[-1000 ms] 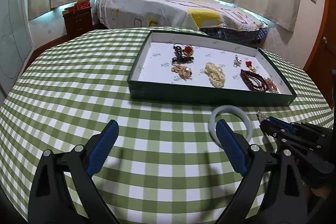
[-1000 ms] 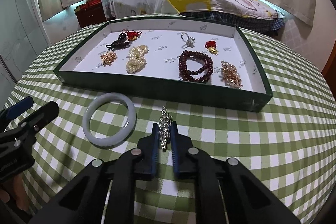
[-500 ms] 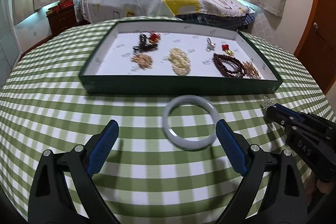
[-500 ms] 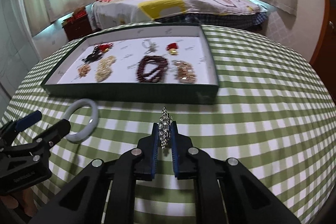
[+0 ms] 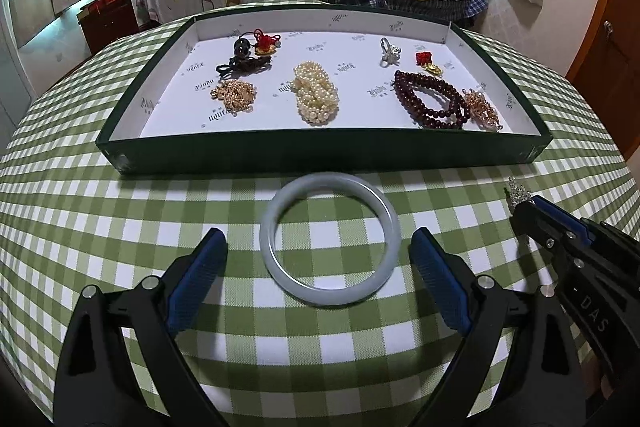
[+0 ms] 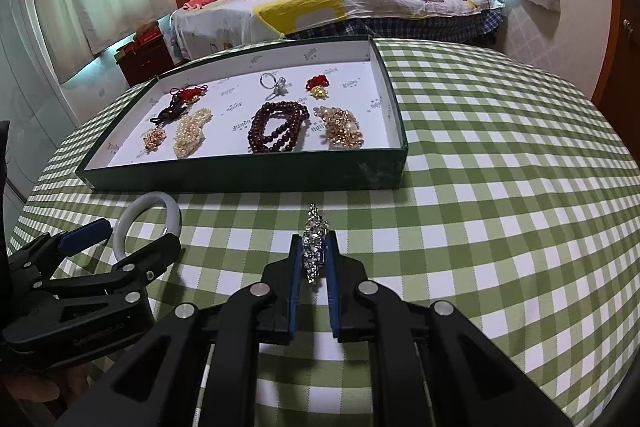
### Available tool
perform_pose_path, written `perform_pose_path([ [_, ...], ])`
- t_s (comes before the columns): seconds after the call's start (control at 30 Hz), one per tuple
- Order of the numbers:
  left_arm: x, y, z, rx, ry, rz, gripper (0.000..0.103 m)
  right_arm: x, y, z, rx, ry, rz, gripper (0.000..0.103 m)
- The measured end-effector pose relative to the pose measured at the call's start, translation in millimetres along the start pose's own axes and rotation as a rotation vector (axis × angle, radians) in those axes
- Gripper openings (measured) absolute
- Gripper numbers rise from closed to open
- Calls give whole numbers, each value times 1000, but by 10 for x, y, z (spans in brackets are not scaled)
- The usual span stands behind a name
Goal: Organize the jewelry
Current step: 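Grasp the jade bangle with the left tool while the right holds the brooch, then carry the bangle and brooch over the green box with both tools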
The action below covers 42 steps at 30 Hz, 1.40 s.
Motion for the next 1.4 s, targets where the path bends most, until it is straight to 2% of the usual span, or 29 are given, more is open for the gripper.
perform_pose_path([
  [0.1, 2, 1, -6, -3, 3, 0, 90, 3, -2, -1, 1, 0, -1, 12],
  [0.33, -7, -37, -30, -8, 25, 17, 69, 13, 16, -21, 3, -5, -4, 12],
  [0.9, 33, -117, -66, 42, 9, 38, 69, 29, 36, -106, 6, -27, -4, 12],
  [1.4, -168, -524, -158, 44, 12, 153, 69, -116, -108, -214, -5, -46, 39, 12],
])
Point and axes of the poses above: each gripper's, at about its wrist camera, not at the fingertips, and y roughly the way its jaws point, z to its right, x to its underside, the point moved 10 cm from there along y, roughly the way its jaws point, and after that the axes turned 8 degrees about -z, right-handed, at the moved point
